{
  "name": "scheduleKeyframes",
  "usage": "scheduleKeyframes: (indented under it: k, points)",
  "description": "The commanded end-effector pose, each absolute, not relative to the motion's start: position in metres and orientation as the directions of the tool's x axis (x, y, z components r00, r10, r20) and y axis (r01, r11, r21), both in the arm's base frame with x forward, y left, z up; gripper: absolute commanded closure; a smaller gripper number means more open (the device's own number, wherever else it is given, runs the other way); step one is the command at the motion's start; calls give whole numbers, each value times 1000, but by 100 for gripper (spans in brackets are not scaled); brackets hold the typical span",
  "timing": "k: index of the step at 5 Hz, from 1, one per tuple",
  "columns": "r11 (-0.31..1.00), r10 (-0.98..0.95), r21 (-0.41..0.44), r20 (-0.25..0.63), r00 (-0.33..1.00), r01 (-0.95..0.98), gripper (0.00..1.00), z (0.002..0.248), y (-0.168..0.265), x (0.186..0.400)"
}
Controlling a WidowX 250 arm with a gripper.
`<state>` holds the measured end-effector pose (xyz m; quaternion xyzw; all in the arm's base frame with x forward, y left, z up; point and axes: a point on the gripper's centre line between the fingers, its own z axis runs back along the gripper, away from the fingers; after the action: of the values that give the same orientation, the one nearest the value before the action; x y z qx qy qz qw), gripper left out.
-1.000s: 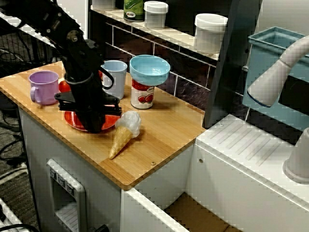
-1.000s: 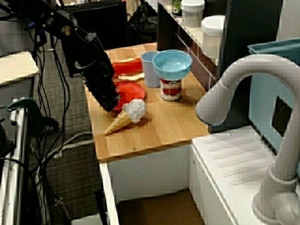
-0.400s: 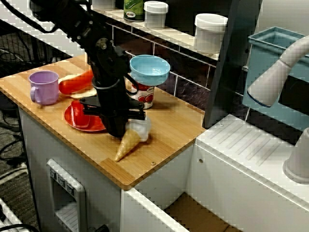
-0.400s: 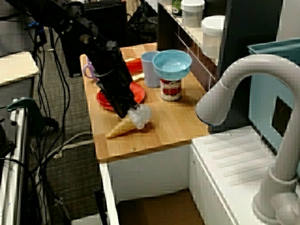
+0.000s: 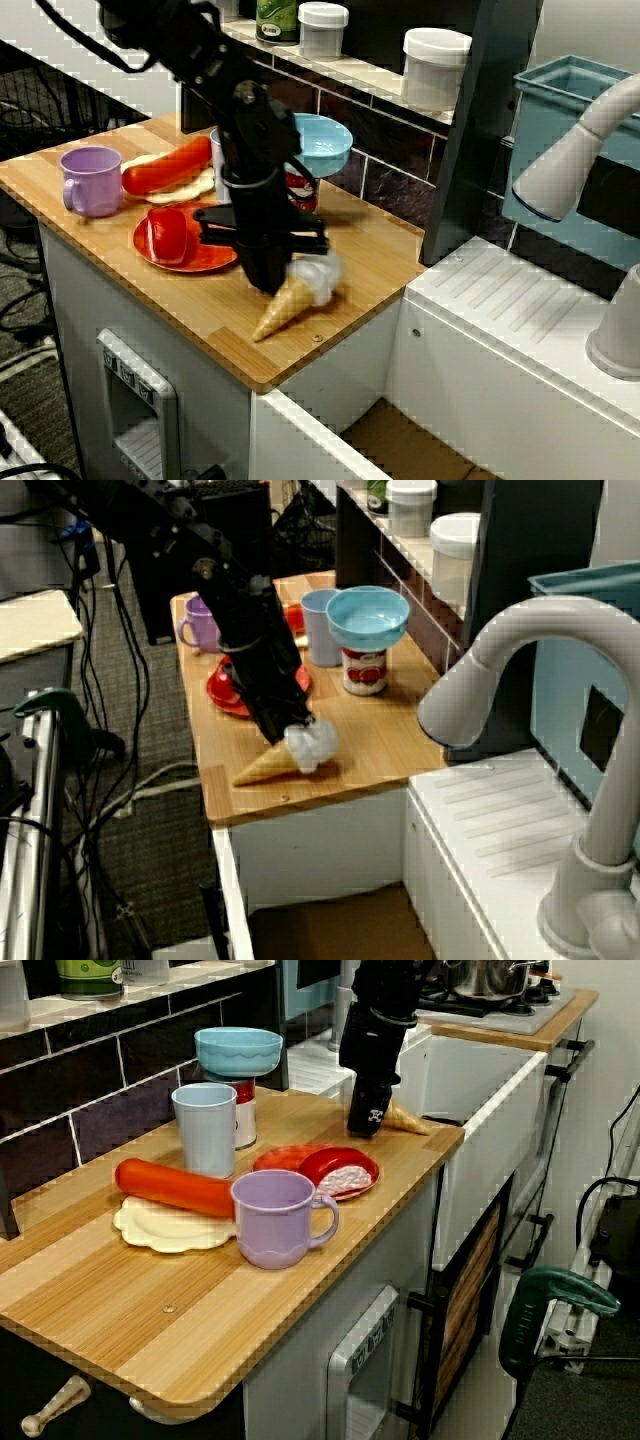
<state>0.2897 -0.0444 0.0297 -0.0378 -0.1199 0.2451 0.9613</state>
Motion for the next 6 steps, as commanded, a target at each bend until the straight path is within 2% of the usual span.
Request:
scheduleKeyframes:
  k: [1,3,6]
  points:
    - [892,450,-140,216,866,-429,100,35,-65,302]
    - [905,424,-121,211,881,-407,100,30,-78,297]
    - [886,462,-136,218,859,-443,100,44,-46,301]
